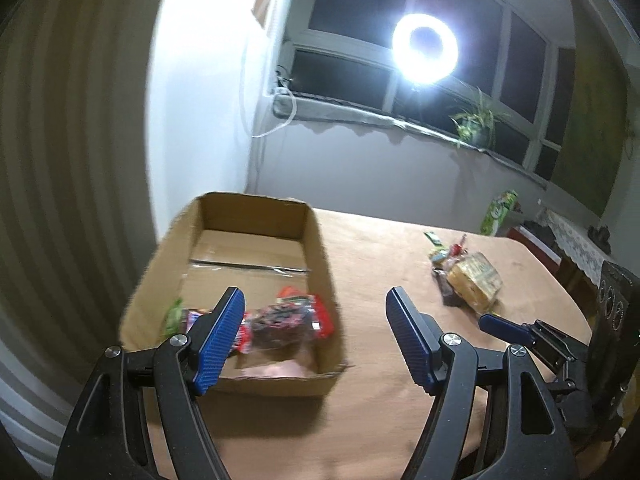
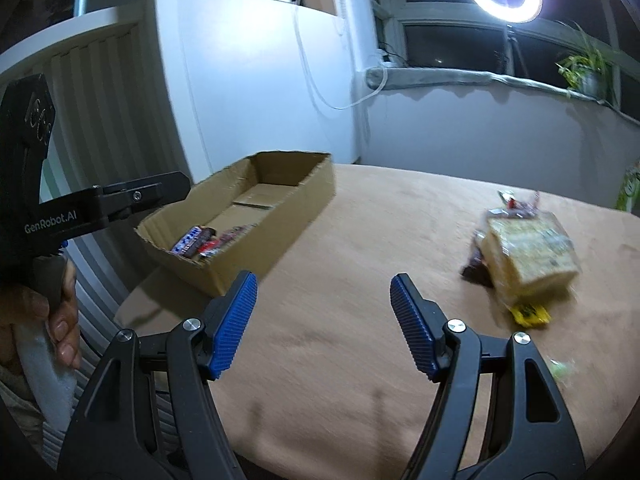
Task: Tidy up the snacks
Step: 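Move both grippers back toward the bread and remaining candies, then grasp the yellow candy packet with the left gripper while the right gripper grasps the green ball candy, then carry the yellow packet with the left gripper while the right gripper carries the green candy to the box, then open both grippers over the box to release the candies, then move both grippers back toward the remaining snacks, then grasp the red-wrapped candy bag with the left gripper while the right gripper grasps the chocolate bar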
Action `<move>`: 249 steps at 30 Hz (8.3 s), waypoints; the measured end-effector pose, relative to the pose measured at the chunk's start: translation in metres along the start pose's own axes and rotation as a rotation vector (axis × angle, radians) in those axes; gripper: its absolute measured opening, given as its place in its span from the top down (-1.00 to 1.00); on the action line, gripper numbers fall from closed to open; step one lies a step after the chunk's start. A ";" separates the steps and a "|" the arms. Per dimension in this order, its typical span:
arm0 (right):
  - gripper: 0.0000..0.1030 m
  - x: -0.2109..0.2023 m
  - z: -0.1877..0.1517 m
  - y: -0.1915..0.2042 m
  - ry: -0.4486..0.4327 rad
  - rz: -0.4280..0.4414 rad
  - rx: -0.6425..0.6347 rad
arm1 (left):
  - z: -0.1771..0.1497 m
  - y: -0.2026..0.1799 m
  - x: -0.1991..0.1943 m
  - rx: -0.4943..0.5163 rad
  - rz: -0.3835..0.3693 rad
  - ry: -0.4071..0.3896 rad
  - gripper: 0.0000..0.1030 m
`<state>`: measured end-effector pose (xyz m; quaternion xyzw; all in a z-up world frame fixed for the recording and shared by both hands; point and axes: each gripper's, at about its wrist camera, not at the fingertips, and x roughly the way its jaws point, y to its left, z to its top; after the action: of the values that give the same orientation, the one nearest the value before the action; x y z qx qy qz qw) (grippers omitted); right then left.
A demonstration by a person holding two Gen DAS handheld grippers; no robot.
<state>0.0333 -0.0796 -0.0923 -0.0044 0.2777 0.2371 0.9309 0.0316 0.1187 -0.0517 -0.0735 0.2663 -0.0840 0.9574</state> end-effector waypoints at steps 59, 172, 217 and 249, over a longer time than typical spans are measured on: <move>0.51 -0.038 -0.072 -0.154 0.086 -0.273 0.093 | -0.040 -0.216 0.165 0.228 -0.339 0.408 0.46; 0.62 -0.016 0.035 -0.016 -0.067 -0.071 -0.082 | 0.003 -0.008 -0.007 0.037 -0.063 -0.040 0.45; -0.41 0.088 0.034 -0.105 0.114 -0.077 0.103 | 0.019 -0.005 0.020 -0.028 -0.035 -0.015 -0.51; 0.38 0.076 0.002 -0.183 0.265 -0.105 0.197 | 0.014 -0.105 0.126 0.018 -0.229 0.176 -0.54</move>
<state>0.1708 -0.2087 -0.1529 0.0411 0.4194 0.1574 0.8931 0.1321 -0.0079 -0.0832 -0.0870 0.3384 -0.2015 0.9151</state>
